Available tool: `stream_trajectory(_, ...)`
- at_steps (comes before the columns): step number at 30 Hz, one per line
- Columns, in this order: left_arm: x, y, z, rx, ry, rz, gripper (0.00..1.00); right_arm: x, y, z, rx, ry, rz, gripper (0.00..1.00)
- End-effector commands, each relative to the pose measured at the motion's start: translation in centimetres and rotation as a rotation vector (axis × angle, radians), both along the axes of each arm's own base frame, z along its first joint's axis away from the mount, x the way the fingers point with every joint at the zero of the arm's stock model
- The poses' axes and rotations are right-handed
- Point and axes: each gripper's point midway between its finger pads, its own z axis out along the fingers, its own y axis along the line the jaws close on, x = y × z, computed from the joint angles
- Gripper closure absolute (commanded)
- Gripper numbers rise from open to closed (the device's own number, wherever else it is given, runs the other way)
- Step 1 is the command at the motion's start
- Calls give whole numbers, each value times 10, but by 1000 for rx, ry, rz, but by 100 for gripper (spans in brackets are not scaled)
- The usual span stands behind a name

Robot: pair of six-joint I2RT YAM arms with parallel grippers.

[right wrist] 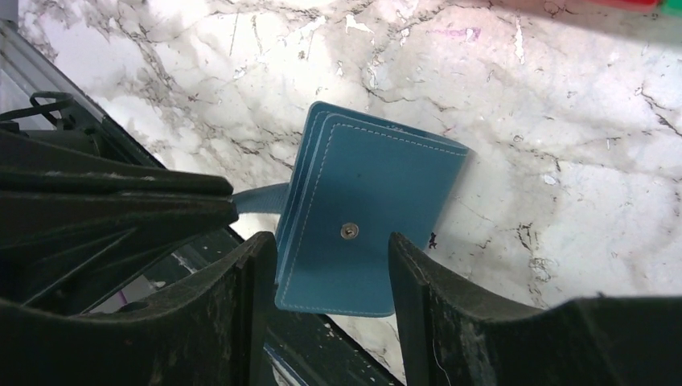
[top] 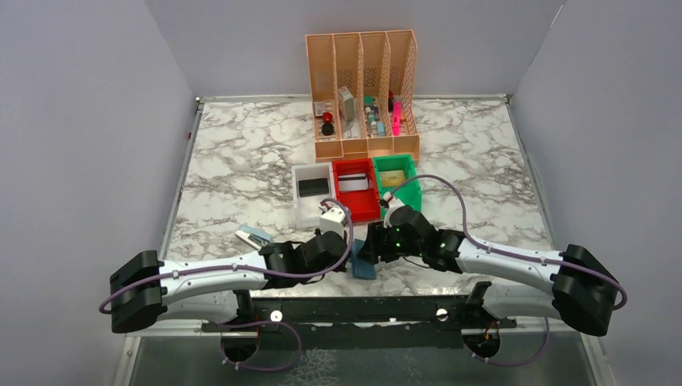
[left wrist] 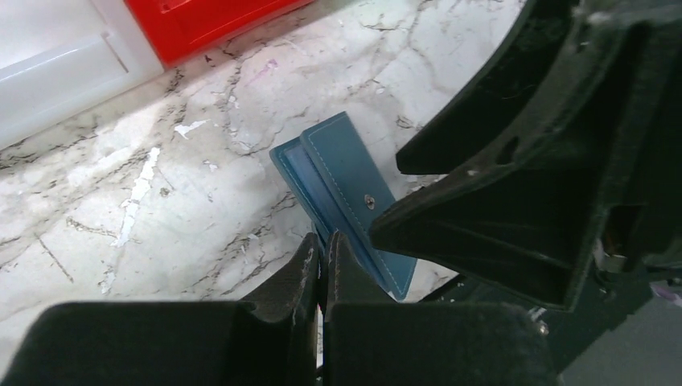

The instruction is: Take the credit cards out of the card holder

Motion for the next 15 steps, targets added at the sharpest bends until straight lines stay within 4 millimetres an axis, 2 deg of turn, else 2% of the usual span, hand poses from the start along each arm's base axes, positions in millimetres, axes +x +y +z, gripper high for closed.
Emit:
stream_trajectory(1,-11,-15,21,-89,5,-95,100,5,-4,0,-40,-12,-34,41)
stream_trajectory(4,-11,-15,28,-102,-10,-108,100,9,-9,4,-30,-25,-83,40)
stream_trajectory(8,-10,-9,23,-80,-11,-94,100,6,-9,9,-10,-30,-73,41)
stream_trajectory(15,-10,-9,24,-88,-10,-91,100,8,-21,-6,-92,-22,-102,55)
